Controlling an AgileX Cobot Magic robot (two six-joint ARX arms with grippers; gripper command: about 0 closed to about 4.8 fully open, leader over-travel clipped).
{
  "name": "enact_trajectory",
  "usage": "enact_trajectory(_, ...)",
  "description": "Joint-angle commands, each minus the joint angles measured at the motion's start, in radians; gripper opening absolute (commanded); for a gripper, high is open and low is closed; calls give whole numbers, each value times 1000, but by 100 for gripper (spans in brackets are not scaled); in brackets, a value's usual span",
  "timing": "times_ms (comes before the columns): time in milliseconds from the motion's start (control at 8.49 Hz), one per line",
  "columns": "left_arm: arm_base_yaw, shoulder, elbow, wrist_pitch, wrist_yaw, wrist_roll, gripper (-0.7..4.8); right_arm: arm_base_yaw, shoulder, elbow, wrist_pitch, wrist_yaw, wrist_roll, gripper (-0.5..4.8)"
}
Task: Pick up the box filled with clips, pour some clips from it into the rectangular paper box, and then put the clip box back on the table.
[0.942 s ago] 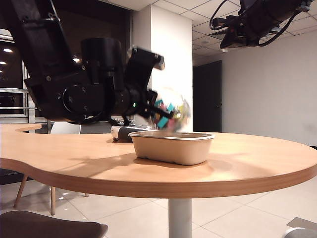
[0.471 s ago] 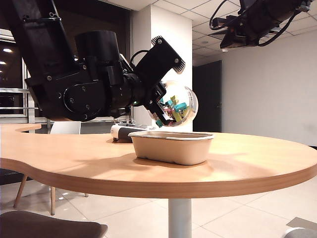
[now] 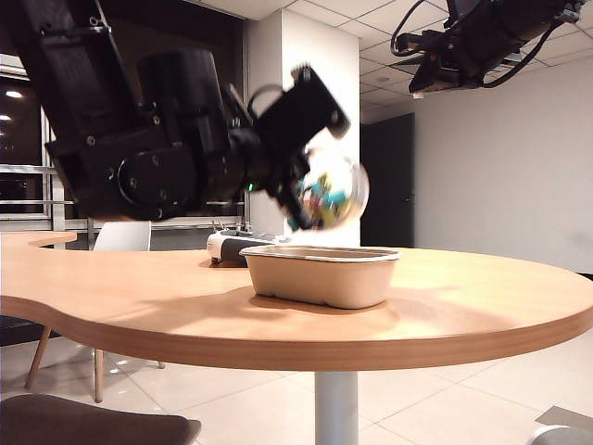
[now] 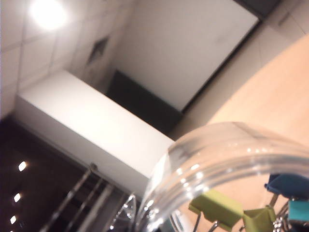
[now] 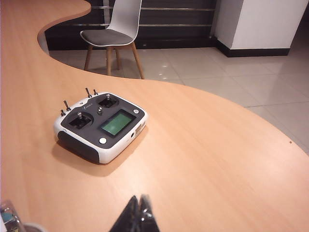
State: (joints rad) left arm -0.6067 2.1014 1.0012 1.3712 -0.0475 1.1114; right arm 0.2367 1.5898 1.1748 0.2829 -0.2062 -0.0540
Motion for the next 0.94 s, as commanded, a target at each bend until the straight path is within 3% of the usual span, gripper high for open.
enact_trajectory(118, 0, -12, 63, 89, -87, -374, -6, 0, -6, 3, -2, -6, -3, -1)
enact_trajectory(236, 4, -12, 63, 89, -92, -496, -6, 0, -6, 3, -2, -6, -3, -1)
enact_trajectory(353, 6, -12, 62, 30, -117, -806, -6, 0, -6, 3, -2, -6, -3, -1)
enact_trajectory(471, 6, -12, 63, -58, -113, -926, -6, 0, -6, 3, -1, -6, -2, -1)
enact_trajectory(707, 6, -12, 63, -218, -113, -1008, -6, 0, -6, 3, -1, -6, -2, -1)
enact_trajectory(824, 7, -11, 63, -251, -113, -1011, -6, 1, -6, 3, -2, -10, -2, -1)
enact_trajectory(942, 8, -11, 63, -200, -108, -988, -6, 0, -6, 3, -2, -17, -2, -1)
